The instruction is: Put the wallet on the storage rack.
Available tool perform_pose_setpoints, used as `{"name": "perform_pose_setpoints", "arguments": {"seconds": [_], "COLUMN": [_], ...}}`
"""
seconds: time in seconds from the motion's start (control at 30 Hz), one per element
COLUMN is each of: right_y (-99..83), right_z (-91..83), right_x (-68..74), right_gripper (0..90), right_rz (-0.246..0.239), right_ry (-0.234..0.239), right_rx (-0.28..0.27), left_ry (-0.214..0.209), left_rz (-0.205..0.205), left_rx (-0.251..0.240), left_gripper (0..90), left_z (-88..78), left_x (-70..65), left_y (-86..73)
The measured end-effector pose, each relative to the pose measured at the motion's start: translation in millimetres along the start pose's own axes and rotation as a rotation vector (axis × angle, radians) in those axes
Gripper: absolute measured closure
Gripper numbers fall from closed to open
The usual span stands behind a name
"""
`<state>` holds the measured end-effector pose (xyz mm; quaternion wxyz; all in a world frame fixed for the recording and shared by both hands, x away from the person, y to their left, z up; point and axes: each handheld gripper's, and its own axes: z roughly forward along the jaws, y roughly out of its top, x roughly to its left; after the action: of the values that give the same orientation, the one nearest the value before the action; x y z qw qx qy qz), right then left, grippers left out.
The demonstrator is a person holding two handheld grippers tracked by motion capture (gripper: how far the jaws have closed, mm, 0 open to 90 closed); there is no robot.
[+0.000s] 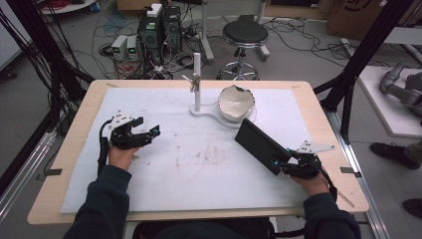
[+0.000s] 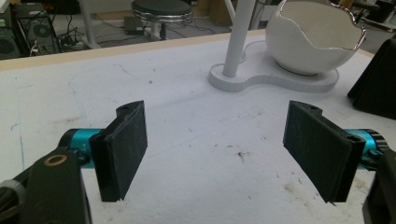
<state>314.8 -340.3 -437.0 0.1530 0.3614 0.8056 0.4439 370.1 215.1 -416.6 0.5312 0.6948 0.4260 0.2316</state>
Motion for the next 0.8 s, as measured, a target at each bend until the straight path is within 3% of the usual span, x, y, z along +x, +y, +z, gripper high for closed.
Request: {"name": "perform_pose_setpoints", "arguments": {"seconds": [0.1, 0.17, 0.23, 0.33, 0.6, 0.8], "right_y": [0.4, 2.5, 3.5, 10.2, 20.0, 28.9], "right_z": [-4.9, -6.9, -7.4, -13.4, -23.6, -31.4], "right_x": [-0.4, 0.2, 0.8, 4.5, 9.2, 7.6], "right_gripper": [68.4, 72.4, 72.6, 72.5, 72.6, 72.3], "right_rz": [-0.014, -0.023, -0.026, -0.02, -0.023, 0.032], "right_ry": [0.014, 0.021, 0.022, 0.039, 0.03, 0.006], "right_rx": [-0.02, -0.033, -0.036, -0.09, -0.166, -0.235], "left_ry": [0.0, 0.0, 0.001, 0.002, 0.002, 0.001], "left_rz": [0.004, 0.004, 0.004, 0.0, -0.001, -0.002], "left_rx": [0.005, 0.006, 0.006, 0.006, 0.005, 0.006], "left_gripper": [21.8, 22.1, 22.1, 22.1, 22.2, 22.2], "left_z": [0.4, 0.7, 0.6, 0.3, 0.3, 0.4], "left_x": [-0.1, -0.4, -0.4, 0.1, 0.2, 0.1], "left_y": [-0.2, -0.2, -0.3, -0.3, -0.4, -0.4]}}
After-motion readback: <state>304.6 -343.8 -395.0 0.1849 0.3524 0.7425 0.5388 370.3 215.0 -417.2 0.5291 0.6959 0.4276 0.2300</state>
